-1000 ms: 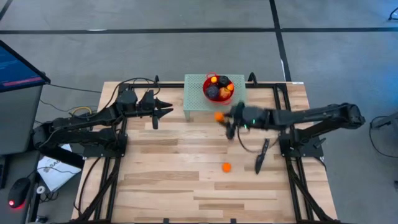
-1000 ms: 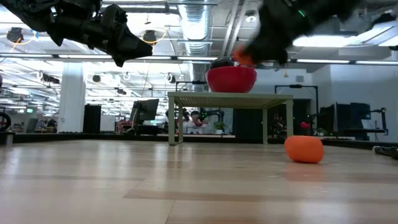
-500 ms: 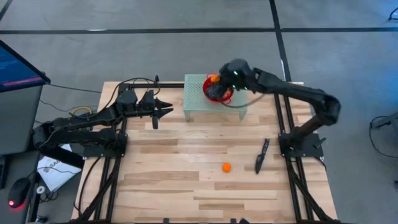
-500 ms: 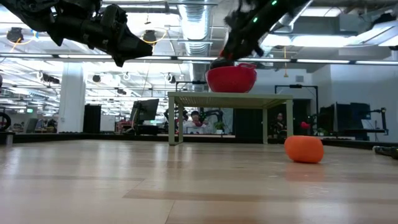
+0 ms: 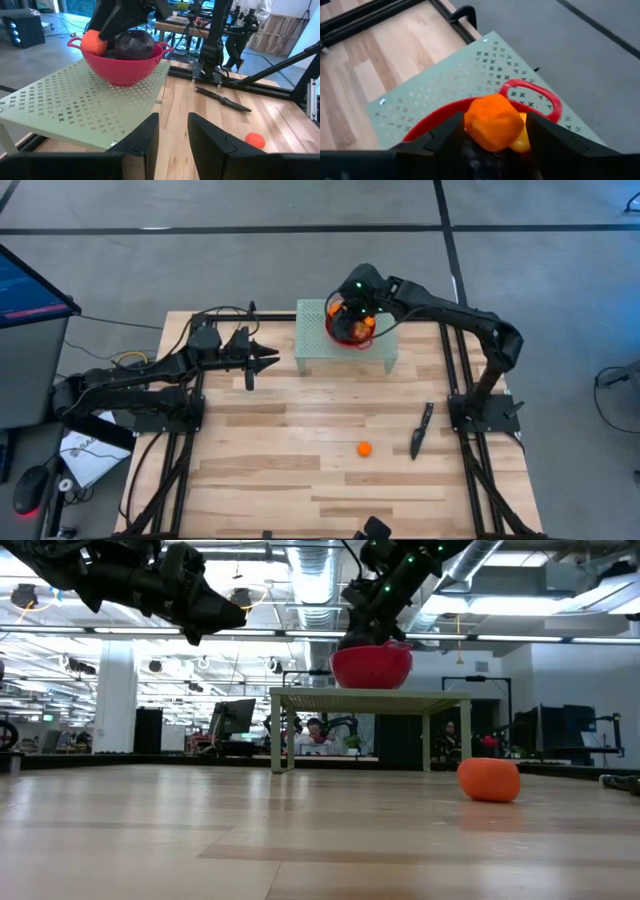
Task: Pick & Place Fruit
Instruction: Put the top orange into the red strainer bowl on the shelf, then put the orange into the red strainer bowl on the shelf
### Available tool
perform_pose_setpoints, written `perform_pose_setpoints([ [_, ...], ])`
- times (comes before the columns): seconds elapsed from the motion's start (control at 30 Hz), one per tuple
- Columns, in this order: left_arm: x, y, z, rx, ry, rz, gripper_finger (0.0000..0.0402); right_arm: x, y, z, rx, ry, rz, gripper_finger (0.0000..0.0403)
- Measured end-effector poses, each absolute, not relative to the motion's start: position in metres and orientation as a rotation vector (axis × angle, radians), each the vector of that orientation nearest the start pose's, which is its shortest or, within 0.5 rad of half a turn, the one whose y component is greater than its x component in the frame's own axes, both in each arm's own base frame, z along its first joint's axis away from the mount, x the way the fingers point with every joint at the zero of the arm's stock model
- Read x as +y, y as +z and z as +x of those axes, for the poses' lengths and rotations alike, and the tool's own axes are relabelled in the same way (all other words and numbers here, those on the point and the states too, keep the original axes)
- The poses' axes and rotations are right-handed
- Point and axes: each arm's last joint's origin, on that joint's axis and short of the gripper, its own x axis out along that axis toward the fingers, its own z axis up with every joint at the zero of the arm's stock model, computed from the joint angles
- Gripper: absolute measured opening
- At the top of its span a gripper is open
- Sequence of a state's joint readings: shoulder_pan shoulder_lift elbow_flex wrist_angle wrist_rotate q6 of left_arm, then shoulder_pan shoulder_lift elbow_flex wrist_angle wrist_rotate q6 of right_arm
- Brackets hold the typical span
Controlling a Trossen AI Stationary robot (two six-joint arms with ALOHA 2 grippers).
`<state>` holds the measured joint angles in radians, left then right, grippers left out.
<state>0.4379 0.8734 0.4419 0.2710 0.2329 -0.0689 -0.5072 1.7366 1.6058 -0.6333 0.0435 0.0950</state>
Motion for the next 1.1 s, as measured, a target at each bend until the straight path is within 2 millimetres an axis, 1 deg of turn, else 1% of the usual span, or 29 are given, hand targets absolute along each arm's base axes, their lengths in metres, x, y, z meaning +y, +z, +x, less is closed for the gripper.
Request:
perform_pose_setpoints([
  [0.17, 0.076, 0.243, 0.177, 0.145, 0.209, -0.121, 0.0097, -0.187, 0.326, 0.335, 0.721, -0.539, 0.272, 0.0228],
  [0.23, 0.076, 0.243, 0.177, 0.144, 0.209, -0.121, 0.0097, -0.185, 0.332, 0.332, 0.708, -0.536, 0.262, 0.024],
  [0.33, 0.076, 0.243, 0.177, 0.144, 0.209, -0.121, 0.0097, -0.181, 0.348, 0.325, 0.647, -0.531, 0.231, 0.0252],
  [0.4, 0.076, 0.243, 0.177, 0.144, 0.209, -0.121, 0.0097, -0.173, 0.363, 0.319, 0.597, -0.518, 0.202, 0.0255],
  [0.43, 0.076, 0.243, 0.177, 0.144, 0.209, -0.121, 0.0097, -0.167, 0.37, 0.317, 0.577, -0.504, 0.181, 0.0255],
  [0.5, 0.076, 0.243, 0.177, 0.144, 0.21, -0.121, 0.0097, -0.148, 0.385, 0.31, 0.557, -0.46, 0.142, 0.0255],
  [0.57, 0.076, 0.243, 0.177, 0.144, 0.209, -0.121, 0.0097, -0.12, 0.398, 0.305, 0.542, -0.387, 0.099, 0.0255],
  [0.63, 0.076, 0.243, 0.177, 0.144, 0.209, -0.121, 0.0097, -0.09, 0.402, 0.3, 0.564, -0.303, 0.069, 0.0255],
  [0.7, 0.076, 0.243, 0.177, 0.145, 0.21, -0.121, 0.0097, -0.058, 0.395, 0.298, 0.617, -0.215, 0.045, 0.0255],
  [0.73, 0.076, 0.243, 0.177, 0.145, 0.21, -0.121, 0.0097, -0.043, 0.388, 0.298, 0.65, -0.182, 0.034, 0.0255],
  [0.8, 0.076, 0.243, 0.177, 0.145, 0.21, -0.121, 0.0097, -0.014, 0.372, 0.297, 0.709, -0.131, 0.026, 0.0255],
  [0.87, 0.076, 0.243, 0.177, 0.145, 0.21, -0.121, 0.0097, 0.011, 0.354, 0.293, 0.759, -0.106, 0.043, 0.0255],
  [1.0, 0.076, 0.243, 0.177, 0.145, 0.21, -0.121, 0.0097, 0.048, 0.32, 0.288, 0.846, -0.07, 0.123, 0.0255],
  [1.1, 0.076, 0.243, 0.177, 0.145, 0.21, -0.121, 0.0097, 0.073, 0.296, 0.285, 0.899, -0.028, 0.137, 0.0255],
])
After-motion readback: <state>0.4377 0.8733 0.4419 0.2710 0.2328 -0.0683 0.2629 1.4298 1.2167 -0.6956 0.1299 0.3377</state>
